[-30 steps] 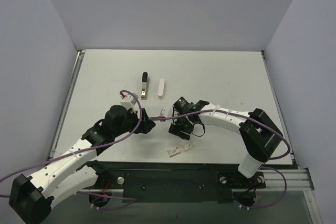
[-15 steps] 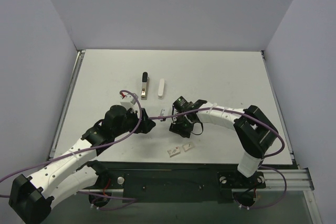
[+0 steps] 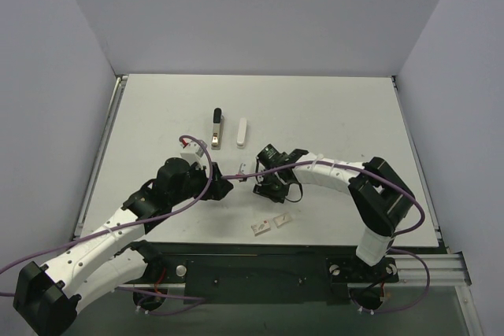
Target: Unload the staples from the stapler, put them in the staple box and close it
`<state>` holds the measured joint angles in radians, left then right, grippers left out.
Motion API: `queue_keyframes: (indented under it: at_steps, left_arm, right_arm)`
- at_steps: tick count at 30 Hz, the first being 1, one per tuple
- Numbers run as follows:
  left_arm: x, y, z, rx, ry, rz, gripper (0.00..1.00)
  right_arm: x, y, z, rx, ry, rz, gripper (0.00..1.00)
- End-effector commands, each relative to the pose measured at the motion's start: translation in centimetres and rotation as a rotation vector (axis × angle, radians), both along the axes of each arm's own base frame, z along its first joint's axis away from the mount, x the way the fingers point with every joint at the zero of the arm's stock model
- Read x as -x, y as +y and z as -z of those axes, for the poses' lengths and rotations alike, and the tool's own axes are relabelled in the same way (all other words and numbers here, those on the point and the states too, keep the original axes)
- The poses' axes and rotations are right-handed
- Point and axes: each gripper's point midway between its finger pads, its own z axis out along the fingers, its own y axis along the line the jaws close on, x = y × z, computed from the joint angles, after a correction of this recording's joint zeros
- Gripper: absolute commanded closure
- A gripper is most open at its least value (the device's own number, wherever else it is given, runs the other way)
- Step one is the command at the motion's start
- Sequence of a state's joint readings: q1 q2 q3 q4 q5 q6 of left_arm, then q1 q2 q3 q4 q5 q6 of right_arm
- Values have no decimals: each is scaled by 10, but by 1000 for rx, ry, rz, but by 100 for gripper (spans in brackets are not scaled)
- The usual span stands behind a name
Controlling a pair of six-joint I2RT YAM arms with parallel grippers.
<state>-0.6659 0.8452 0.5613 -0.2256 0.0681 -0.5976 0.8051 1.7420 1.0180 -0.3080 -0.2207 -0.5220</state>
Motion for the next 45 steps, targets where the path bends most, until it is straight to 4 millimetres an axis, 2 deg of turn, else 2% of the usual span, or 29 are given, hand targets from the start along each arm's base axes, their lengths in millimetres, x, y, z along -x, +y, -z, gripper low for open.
queue_keyframes:
  at_steps: [1,14,20,24,28,31,34,39,45]
  left_arm:
    - [-2,-7,-15,42,-50,23,20]
    - [0,-5,-17,47,-55,18,20]
    - [1,-3,-19,51,-58,14,20]
    - [1,-3,-19,51,-56,13,20]
    - [1,-2,-22,56,-59,8,20]
    - [2,-1,-24,55,-60,4,20]
    - [3,2,-28,54,-66,-4,20]
    - [4,7,-40,53,-87,-21,20]
    - [4,12,-53,43,-108,-31,20]
  right_arm:
    - [7,-5,4,53,11,-11,69]
    - [11,-7,-1,55,8,8,89]
    - [8,-4,-10,33,-25,34,91]
    - [5,0,-25,-17,-59,75,92]
    - [-4,-8,-40,-17,-132,150,92]
    - [-2,-10,-54,-44,-153,192,92]
    - [6,-11,-69,-75,-168,235,92]
    - [17,-23,-81,-78,-228,320,91]
    - [35,-20,-97,-171,-241,416,88]
